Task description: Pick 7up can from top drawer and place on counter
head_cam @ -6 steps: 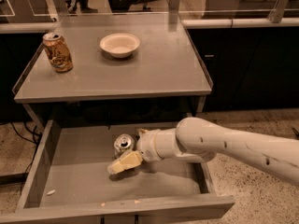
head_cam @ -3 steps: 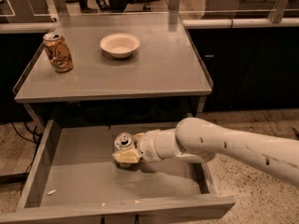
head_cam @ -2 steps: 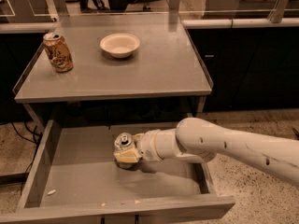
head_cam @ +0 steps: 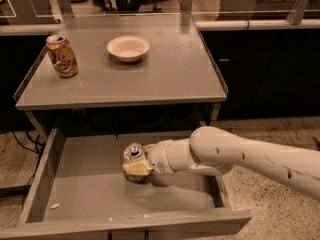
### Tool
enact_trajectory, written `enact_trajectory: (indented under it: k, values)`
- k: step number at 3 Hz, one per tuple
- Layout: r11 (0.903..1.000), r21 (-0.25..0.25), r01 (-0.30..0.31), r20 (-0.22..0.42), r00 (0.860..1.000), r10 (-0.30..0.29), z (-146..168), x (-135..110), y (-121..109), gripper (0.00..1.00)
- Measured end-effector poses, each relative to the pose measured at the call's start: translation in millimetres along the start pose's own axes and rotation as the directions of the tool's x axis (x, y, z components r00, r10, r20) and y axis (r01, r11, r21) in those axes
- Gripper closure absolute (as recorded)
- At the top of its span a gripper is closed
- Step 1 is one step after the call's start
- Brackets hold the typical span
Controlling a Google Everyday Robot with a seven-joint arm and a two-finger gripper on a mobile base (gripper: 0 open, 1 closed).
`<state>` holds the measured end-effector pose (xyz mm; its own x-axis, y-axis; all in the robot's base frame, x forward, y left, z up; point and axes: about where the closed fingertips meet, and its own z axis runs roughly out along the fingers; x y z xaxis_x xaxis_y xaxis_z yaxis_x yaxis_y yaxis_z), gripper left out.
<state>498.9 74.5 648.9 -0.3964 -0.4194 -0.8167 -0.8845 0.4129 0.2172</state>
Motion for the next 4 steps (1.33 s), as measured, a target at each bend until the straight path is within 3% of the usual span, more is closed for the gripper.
enact_trajectory:
  k: [2, 3, 4]
  values:
    - [0.9996, 0.010, 0.027, 0.033, 0.999, -0.027, -36.2, -29.9, 0.7, 1.00]
    - [0.9957, 0.034, 0.086, 0.063, 0.994, -0.088, -70.1, -70.9, -8.4, 1.00]
    - [0.9817, 0.085, 0.171, 0.063, 0.982, -0.176, -110.7, -124.3, -13.5, 1.00]
